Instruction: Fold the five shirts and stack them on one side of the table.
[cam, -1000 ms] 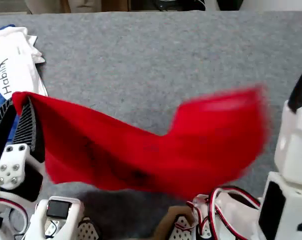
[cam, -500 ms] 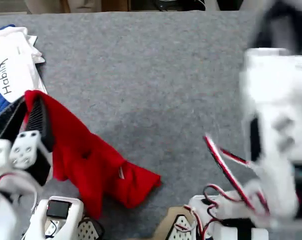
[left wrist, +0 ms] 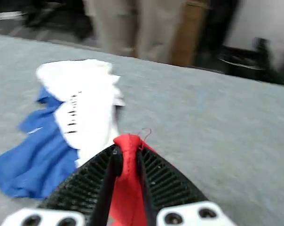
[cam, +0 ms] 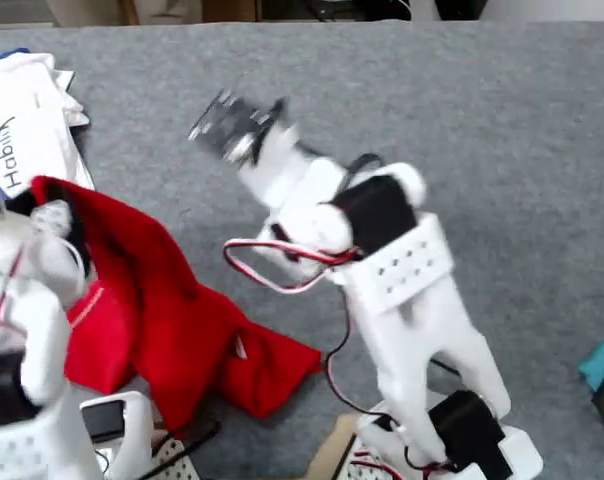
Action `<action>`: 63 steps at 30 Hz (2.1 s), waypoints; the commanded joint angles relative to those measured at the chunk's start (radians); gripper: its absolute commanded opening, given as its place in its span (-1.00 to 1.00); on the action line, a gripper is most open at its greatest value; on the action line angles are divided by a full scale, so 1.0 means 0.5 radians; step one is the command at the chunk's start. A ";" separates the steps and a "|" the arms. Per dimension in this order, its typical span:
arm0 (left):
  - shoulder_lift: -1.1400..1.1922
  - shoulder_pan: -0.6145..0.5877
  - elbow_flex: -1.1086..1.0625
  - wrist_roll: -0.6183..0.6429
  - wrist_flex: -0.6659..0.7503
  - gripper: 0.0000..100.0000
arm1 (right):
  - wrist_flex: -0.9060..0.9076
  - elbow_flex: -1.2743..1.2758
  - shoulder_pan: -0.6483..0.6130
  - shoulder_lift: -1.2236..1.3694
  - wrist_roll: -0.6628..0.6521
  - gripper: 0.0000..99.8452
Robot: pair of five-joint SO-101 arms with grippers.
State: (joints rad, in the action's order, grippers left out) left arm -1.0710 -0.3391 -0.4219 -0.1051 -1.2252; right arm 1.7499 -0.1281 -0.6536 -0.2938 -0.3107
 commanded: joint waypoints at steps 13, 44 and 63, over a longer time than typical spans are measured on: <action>-0.017 -0.681 -0.433 -0.141 0.681 -0.96 | -0.252 0.628 -0.456 0.026 -0.245 -0.62; -0.017 -0.893 -0.601 -0.138 0.712 -0.96 | -0.353 -0.048 -0.569 1.591 -0.347 -0.73; -0.017 -0.887 -0.601 -0.141 0.712 -0.96 | 0.009 -0.674 0.057 1.837 -0.061 -0.99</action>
State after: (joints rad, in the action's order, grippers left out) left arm -1.0679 -0.7795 -0.7273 -0.1695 -0.8876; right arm 1.7407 -0.4181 -0.6966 0.6299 -0.3475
